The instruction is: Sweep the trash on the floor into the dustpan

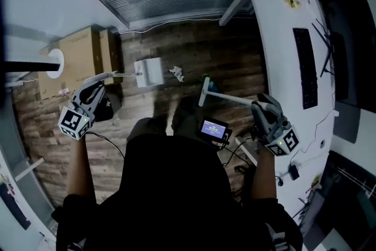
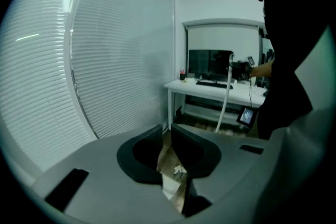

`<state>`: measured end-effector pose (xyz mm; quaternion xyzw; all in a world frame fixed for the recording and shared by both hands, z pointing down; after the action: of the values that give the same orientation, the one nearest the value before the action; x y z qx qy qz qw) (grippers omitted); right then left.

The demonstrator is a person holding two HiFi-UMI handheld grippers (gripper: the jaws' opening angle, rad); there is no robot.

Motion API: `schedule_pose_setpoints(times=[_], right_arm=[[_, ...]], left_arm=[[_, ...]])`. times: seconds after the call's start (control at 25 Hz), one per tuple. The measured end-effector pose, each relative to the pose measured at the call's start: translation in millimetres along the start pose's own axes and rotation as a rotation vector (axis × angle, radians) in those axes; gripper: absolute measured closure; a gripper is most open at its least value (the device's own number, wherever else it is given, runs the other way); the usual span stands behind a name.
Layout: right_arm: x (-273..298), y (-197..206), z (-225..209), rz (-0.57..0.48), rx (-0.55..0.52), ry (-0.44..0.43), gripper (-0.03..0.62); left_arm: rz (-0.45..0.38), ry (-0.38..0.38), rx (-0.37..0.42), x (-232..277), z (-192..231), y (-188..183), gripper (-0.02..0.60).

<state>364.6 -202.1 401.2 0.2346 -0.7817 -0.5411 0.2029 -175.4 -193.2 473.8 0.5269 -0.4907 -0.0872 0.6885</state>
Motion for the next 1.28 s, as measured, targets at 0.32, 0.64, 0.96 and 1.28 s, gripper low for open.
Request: schedule_pose_setpoints(times=[0.32,0.64,0.96,1.28], right_arm=[[-25.6,9.1,-48.4,0.048,0.005,-0.029,0.488],[-75.1,0.8,-79.0,0.107,-0.021,0.129,0.488],[-75.8,4.6,-93.5,0.301,-0.094,0.139,0.489],[-8.2,57.4,-108.1,0.502,-0.192,0.086,0.491]], left_arm=[[0.448,0.119,0.321,24.6,46.7,50.4,0.437],[0.678,0.299,0.407,60.8,73.3,101.7,0.399],[0.700,0.348,0.451,77.8,68.4,112.9,0.459],[0.627,0.418,0.533,87.2,48.3,97.3,0.462]])
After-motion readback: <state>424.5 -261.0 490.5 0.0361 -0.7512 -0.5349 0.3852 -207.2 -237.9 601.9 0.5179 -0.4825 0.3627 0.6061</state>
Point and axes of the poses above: the fingertips, and each gripper's own axes: x forward along the fingers, z to its left, y out of its underside, the point moved 6 cm from there along -x, backward along the fingers, and after that the axes turned 5 degrees about z, right-handed, at the moved point
